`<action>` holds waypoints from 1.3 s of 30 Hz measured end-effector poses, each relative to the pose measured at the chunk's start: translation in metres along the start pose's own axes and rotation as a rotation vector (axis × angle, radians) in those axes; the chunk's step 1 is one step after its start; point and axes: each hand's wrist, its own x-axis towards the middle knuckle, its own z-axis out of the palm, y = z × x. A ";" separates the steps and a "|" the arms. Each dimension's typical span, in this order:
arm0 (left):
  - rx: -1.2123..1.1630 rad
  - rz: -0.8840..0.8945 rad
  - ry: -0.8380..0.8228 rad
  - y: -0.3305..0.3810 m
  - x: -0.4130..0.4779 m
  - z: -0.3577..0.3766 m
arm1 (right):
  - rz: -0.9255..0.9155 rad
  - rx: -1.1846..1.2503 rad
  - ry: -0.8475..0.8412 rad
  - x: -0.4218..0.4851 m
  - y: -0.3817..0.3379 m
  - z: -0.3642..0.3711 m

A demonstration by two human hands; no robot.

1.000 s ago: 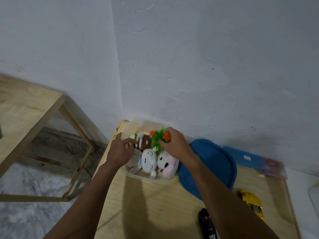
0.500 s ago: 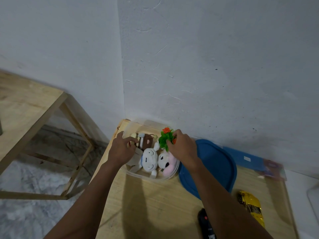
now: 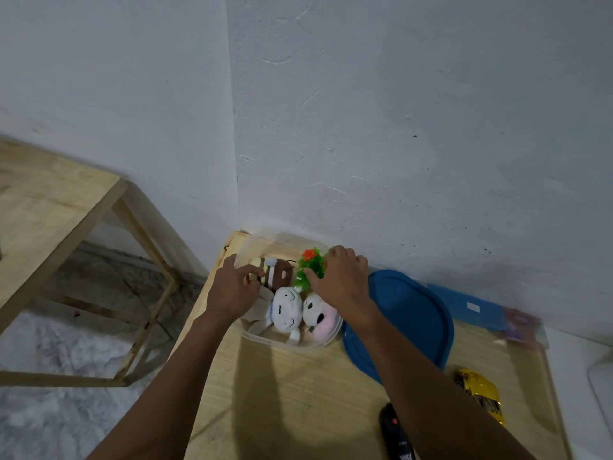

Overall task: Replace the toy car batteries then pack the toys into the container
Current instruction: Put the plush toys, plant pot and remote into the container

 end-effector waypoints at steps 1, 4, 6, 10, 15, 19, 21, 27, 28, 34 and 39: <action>-0.001 0.001 0.000 0.000 0.000 0.000 | -0.016 0.042 -0.023 0.001 0.000 0.001; 0.004 0.005 0.004 0.000 0.000 0.000 | -0.038 0.116 -0.101 0.001 -0.001 0.008; 0.016 0.003 0.003 0.001 0.000 -0.001 | -0.041 0.077 -0.133 0.001 -0.002 0.014; 0.025 -0.004 0.002 0.001 -0.001 0.000 | -0.031 0.037 -0.168 -0.001 -0.003 0.017; 0.030 0.000 0.008 0.000 -0.001 0.001 | -0.017 -0.027 -0.156 -0.009 -0.002 0.012; 0.028 0.005 0.026 0.002 -0.002 0.001 | 0.020 -0.122 -0.063 -0.013 -0.007 0.006; 0.025 -0.001 0.048 0.002 -0.002 0.002 | 0.025 -0.143 -0.052 -0.015 -0.010 0.005; -0.149 0.016 0.133 0.000 -0.004 0.002 | 0.053 0.019 0.055 -0.021 -0.005 0.000; -0.173 0.005 0.142 0.000 -0.005 0.002 | 0.064 0.081 0.082 -0.024 -0.003 -0.002; -0.194 -0.144 0.195 0.009 -0.007 0.003 | 0.271 0.570 0.175 -0.085 0.036 -0.011; -0.122 -0.170 0.222 0.013 -0.014 0.007 | 0.490 0.459 0.084 -0.150 0.078 0.010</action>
